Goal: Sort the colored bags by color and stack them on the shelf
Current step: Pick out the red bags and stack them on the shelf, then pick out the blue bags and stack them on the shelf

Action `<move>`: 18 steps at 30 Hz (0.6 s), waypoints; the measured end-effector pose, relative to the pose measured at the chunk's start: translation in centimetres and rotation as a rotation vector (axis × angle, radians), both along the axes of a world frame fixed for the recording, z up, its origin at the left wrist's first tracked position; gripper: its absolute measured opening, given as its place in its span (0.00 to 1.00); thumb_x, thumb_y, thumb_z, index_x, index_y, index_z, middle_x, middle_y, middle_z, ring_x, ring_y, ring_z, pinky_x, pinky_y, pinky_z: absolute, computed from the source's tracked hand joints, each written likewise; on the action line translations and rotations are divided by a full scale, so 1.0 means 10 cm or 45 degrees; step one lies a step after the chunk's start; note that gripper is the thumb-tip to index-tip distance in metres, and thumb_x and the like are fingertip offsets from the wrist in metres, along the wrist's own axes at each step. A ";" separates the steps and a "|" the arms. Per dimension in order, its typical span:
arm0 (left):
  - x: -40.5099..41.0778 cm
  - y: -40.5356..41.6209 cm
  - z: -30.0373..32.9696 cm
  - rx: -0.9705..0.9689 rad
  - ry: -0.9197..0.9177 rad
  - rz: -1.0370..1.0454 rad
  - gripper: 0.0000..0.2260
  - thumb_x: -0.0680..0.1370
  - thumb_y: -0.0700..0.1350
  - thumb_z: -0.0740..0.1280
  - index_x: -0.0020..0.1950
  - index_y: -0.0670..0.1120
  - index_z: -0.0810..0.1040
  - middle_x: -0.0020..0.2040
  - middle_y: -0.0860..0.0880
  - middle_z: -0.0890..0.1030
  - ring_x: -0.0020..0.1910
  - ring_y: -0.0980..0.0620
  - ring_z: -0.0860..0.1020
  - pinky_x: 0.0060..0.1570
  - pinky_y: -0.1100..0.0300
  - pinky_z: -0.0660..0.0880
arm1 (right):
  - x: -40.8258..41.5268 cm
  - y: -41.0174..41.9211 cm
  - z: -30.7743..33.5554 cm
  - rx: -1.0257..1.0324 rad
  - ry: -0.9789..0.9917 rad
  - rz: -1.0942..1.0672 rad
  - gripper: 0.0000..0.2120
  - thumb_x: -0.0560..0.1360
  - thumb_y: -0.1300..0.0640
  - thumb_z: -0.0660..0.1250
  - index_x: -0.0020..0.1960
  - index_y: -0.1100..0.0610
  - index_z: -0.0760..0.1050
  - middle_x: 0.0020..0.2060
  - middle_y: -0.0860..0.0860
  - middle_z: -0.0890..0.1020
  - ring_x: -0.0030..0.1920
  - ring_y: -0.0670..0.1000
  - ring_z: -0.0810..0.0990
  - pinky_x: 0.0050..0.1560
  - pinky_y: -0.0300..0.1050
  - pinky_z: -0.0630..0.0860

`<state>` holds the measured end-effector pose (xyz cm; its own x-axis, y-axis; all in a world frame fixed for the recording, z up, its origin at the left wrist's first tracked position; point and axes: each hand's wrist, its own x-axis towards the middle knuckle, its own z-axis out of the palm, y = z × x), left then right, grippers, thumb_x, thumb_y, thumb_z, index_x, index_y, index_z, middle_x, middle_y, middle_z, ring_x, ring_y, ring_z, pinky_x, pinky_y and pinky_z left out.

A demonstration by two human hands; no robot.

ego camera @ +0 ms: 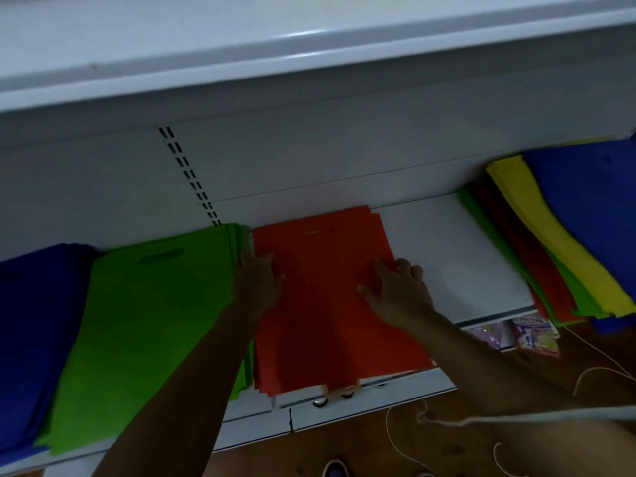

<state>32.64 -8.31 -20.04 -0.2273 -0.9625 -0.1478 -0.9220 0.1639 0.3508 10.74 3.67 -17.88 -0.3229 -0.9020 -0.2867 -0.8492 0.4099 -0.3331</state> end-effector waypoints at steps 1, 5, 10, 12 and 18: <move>-0.01 -0.01 0.00 -0.014 0.015 0.004 0.27 0.78 0.51 0.67 0.74 0.45 0.66 0.76 0.38 0.57 0.74 0.40 0.61 0.70 0.49 0.62 | -0.01 0.00 0.01 -0.014 -0.050 0.000 0.35 0.78 0.37 0.58 0.78 0.50 0.52 0.75 0.57 0.56 0.73 0.61 0.55 0.68 0.59 0.65; 0.00 0.00 0.05 -0.037 0.086 0.022 0.27 0.77 0.49 0.68 0.73 0.42 0.67 0.77 0.38 0.56 0.75 0.40 0.57 0.72 0.50 0.58 | -0.09 0.01 0.05 -0.088 -0.122 -0.018 0.34 0.78 0.40 0.61 0.78 0.51 0.52 0.77 0.55 0.54 0.75 0.61 0.55 0.69 0.59 0.64; -0.20 0.00 0.40 -0.155 0.194 -0.016 0.25 0.77 0.49 0.68 0.71 0.42 0.69 0.73 0.37 0.64 0.73 0.40 0.61 0.71 0.49 0.60 | -0.31 0.10 0.20 -0.151 0.003 -0.031 0.34 0.79 0.41 0.59 0.79 0.52 0.50 0.78 0.54 0.50 0.77 0.59 0.52 0.72 0.57 0.59; -0.40 0.01 0.61 -0.185 0.241 -0.049 0.24 0.77 0.51 0.67 0.71 0.44 0.69 0.72 0.40 0.65 0.71 0.40 0.64 0.69 0.47 0.63 | -0.47 0.17 0.31 -0.176 0.081 -0.021 0.34 0.80 0.42 0.58 0.79 0.52 0.49 0.79 0.54 0.48 0.77 0.59 0.50 0.73 0.56 0.58; -1.30 0.20 1.24 -0.222 0.410 -0.242 0.25 0.78 0.58 0.64 0.72 0.49 0.67 0.73 0.46 0.66 0.70 0.46 0.66 0.67 0.50 0.66 | -1.04 0.37 0.55 -0.232 0.202 -0.064 0.34 0.80 0.41 0.56 0.79 0.52 0.47 0.79 0.53 0.47 0.78 0.58 0.49 0.73 0.55 0.57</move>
<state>19.62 -6.34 -7.62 -0.4114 -0.9033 0.1217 -0.7170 0.4032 0.5686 0.34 7.35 -12.35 -0.3964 -0.9159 -0.0627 -0.8770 0.3980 -0.2693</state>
